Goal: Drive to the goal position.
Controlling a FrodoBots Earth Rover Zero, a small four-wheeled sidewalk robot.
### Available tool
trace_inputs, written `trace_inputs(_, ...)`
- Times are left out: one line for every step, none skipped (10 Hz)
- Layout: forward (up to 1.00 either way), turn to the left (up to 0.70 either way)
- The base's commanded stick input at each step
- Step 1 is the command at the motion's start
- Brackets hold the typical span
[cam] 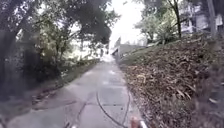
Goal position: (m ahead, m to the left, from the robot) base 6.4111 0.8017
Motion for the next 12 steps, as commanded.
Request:
trace_inputs(0.50, 0.00)
trace_inputs(0.50, 0.00)
trace_inputs(0.50, 0.00)
trace_inputs(0.50, 0.00)
trace_inputs(0.50, 0.00)
trace_inputs(0.50, 0.00)
trace_inputs(0.50, 0.00)
trace_inputs(0.50, 0.00)
trace_inputs(0.50, 0.00)
trace_inputs(0.50, 0.00)
trace_inputs(0.50, 0.00)
trace_inputs(0.50, 0.00)
